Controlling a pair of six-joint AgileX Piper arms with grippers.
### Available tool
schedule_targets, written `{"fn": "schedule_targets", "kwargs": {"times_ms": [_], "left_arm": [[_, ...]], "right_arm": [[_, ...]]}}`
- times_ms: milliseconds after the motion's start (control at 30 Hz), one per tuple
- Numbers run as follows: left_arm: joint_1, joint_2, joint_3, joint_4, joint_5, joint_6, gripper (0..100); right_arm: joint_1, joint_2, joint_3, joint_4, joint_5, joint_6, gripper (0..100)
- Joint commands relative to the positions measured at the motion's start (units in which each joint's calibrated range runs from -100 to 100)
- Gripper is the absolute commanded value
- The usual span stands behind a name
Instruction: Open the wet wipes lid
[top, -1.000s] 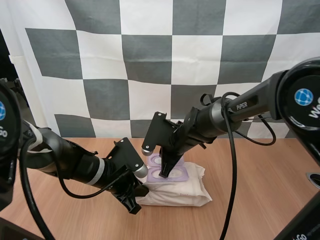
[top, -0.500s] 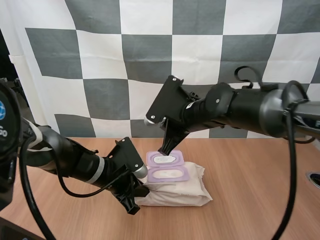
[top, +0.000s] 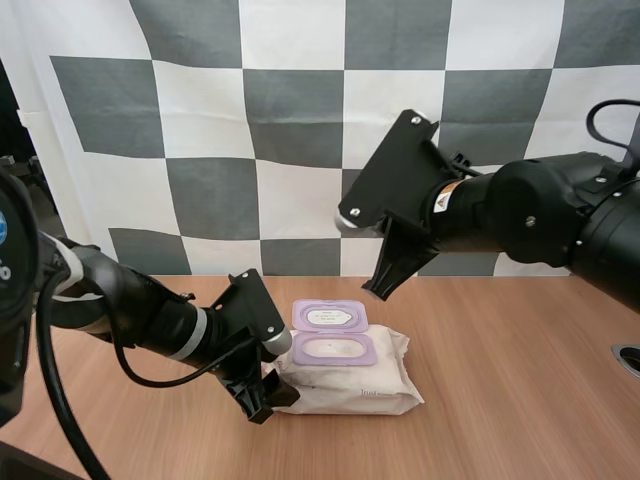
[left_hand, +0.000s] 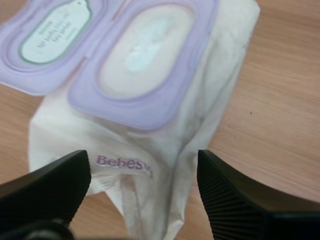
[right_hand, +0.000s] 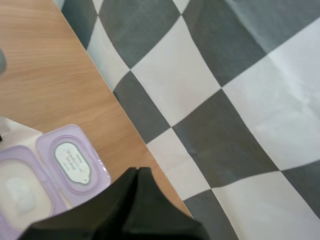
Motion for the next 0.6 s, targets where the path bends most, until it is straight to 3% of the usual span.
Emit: {"fn": "schedule_targets", "kwargs": {"times_ms": [0,167,233,367,400,467,567], "left_arm": [[0.68,-2.5,-1.38,-0.6,3.15,0.75,100],[4.3,-12.01,-6.83,-1.87,19.81,-1.89,100],[6.52,-16.55,-9.4,-2.03,27.88,-2.96,100],[11.13,-23.95,-13.18,-3.36,28.92,-3.56,100],[12.22,-25.57,-13.72,-4.37,28.92,-3.74,95],[13.68,-28.14,-13.87,-6.43,28.92,-4.75,80],[15.42,-32.23,-13.87,-9.84,28.92,-4.85,3]], "right_arm": [[-0.6,-0.52,-1.14,-5.98,0.47,17.32,0],[-2.24,-4.17,-5.71,-5.77,2.18,17.32,0],[-2.51,-6.97,-7.07,-5.08,2.02,17.32,0],[-2.51,-13.48,-7.53,-0.92,0.55,16.57,0],[-2.51,-15.15,-7.53,0.15,0.05,16.26,0],[-2.51,-16.48,-7.53,1.84,-0.36,15.86,0],[-2.51,-21.75,-7.53,6.95,-0.4,15.81,0]]}}
